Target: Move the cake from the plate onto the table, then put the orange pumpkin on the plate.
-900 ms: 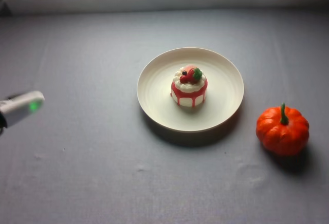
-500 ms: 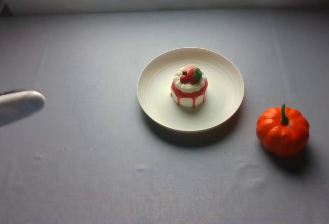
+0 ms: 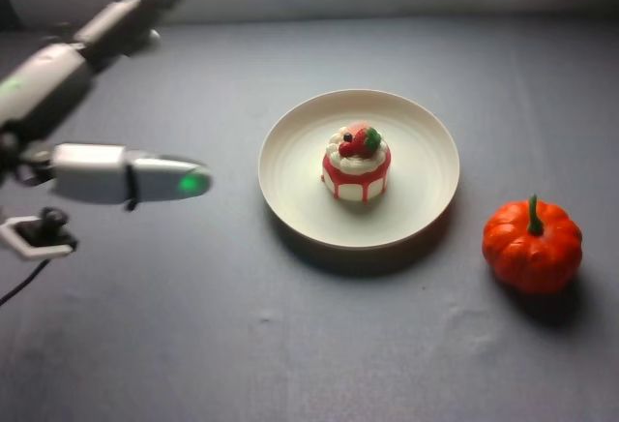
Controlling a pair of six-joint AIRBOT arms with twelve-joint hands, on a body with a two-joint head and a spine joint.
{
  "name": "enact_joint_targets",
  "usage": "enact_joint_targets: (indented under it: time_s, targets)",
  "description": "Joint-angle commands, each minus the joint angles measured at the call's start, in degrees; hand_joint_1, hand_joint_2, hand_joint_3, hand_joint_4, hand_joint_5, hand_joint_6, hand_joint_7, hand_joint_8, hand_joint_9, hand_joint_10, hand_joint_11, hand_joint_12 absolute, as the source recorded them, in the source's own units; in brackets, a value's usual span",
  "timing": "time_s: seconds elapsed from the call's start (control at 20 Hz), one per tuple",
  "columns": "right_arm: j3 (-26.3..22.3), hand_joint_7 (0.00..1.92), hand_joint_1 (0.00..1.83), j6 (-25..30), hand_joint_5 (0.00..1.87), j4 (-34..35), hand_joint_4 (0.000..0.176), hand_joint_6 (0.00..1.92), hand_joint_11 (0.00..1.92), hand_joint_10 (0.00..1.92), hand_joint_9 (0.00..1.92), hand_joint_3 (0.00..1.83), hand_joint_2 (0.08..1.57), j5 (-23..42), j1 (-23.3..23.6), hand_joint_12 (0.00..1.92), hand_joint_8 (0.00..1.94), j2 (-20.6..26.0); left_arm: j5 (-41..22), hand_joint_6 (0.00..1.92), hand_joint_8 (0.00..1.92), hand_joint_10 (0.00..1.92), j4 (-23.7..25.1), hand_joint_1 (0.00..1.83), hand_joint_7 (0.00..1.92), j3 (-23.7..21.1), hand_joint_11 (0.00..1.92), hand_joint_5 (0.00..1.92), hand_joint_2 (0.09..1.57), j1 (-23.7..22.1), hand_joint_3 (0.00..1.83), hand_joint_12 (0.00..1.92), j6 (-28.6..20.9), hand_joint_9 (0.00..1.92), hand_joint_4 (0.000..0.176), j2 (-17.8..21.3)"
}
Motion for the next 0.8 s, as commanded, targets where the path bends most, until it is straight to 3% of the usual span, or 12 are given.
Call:
enact_joint_targets:
  time_s: [0.0,0.05,0.15,0.2,0.25,0.3,0.35,0.4,0.5,0.6,0.7,0.75]
  targets:
    - [0.38,0.00,0.63,0.65,0.00,0.63,0.138,0.00,0.00,0.00,0.00,0.03,0.86,7.37,0.04,0.00,0.00,0.31,-3.65,0.00,0.01,0.03,0.58,0.71,0.05,0.88,0.00,0.00,0.73,-1.35,0.00,0.46,-0.35,0.11,0.176,-0.17]
    - [0.41,0.00,0.63,0.65,0.00,0.63,0.136,0.00,0.00,0.00,0.00,0.03,0.87,7.37,0.01,0.00,0.00,0.31,-1.87,0.00,0.01,0.04,1.97,0.73,0.09,1.57,0.00,0.00,0.74,-2.52,0.00,0.52,-0.35,0.16,0.176,-0.64]
    - [0.51,0.00,0.65,0.85,0.00,0.60,0.128,0.00,0.00,0.00,0.00,0.03,0.88,7.36,0.00,0.00,0.00,0.31,0.98,0.00,0.01,0.06,5.07,0.73,0.17,2.73,0.00,0.00,0.73,-4.61,0.00,0.85,-0.35,0.26,0.117,-0.91]
    - [0.52,0.00,0.65,0.94,0.00,0.59,0.126,0.00,0.00,0.00,0.00,0.03,0.88,7.35,0.00,0.00,0.00,0.31,2.79,0.00,0.01,0.05,7.50,0.75,0.17,3.82,0.00,0.00,0.74,-6.54,0.00,0.94,-0.35,0.27,0.109,-1.27]
    - [0.52,0.00,0.65,0.96,0.00,0.57,0.127,0.00,0.00,0.00,0.00,0.03,0.88,7.31,-0.04,0.00,0.00,0.31,4.60,0.00,0.01,0.07,10.50,0.79,0.22,5.19,0.00,0.00,0.80,-8.59,0.02,1.10,-0.35,0.34,0.079,-1.83]
    - [0.54,0.00,0.67,0.96,0.00,0.56,0.136,0.00,0.00,0.00,0.00,0.02,0.87,7.23,-0.06,0.00,0.00,0.30,6.29,0.00,0.03,0.10,12.82,0.73,0.31,6.26,0.00,0.00,0.79,-10.21,0.02,1.37,-0.35,0.44,0.023,-2.37]
    - [0.54,0.00,0.68,0.96,0.00,0.55,0.150,0.00,0.00,0.00,0.00,0.02,0.87,7.00,-0.08,0.00,0.00,0.28,9.71,0.00,0.02,0.14,18.87,0.79,0.30,8.52,0.00,0.01,0.79,-13.91,0.01,1.63,-0.35,0.49,0.004,-3.67]
    - [0.57,0.00,0.68,0.97,0.00,0.48,0.154,0.00,0.00,0.00,0.00,0.02,0.88,6.81,-0.14,0.00,0.00,0.28,12.24,0.00,0.02,0.17,24.29,0.80,0.32,10.19,0.00,0.01,0.82,-17.25,0.02,1.75,-0.35,0.51,0.000,-4.78]
    - [0.66,0.00,0.68,0.99,0.00,0.34,0.141,0.00,0.00,0.00,0.00,0.03,0.90,6.49,-0.16,0.00,0.00,0.28,16.32,0.00,0.01,0.30,33.24,0.82,0.37,11.27,0.01,0.05,0.80,-21.84,0.00,1.71,-0.35,0.42,0.000,-5.66]
    - [0.66,0.00,0.68,1.01,0.00,0.20,0.133,0.00,0.00,0.00,0.00,0.02,0.89,6.29,-0.15,0.00,0.00,0.22,18.08,0.00,0.04,0.20,41.48,0.91,0.55,14.12,0.00,0.02,0.84,-25.19,0.01,1.36,-0.35,0.22,0.000,-7.68]
    - [0.71,0.00,0.64,1.10,0.00,0.16,0.146,0.00,0.00,0.00,0.00,0.01,0.89,5.78,-0.15,0.00,0.00,0.03,20.26,0.00,0.00,0.13,48.40,0.68,0.47,15.75,0.07,0.08,0.82,-27.94,0.00,1.41,-0.35,0.31,0.000,-9.37]
    - [0.81,0.00,0.63,1.12,0.00,-0.01,0.145,0.00,0.00,0.00,0.00,0.02,0.90,5.42,-0.15,0.00,0.00,-0.06,21.26,0.00,0.00,0.07,52.19,0.71,0.35,16.12,0.01,0.09,0.79,-29.06,0.00,1.51,-0.35,0.23,0.000,-9.94]
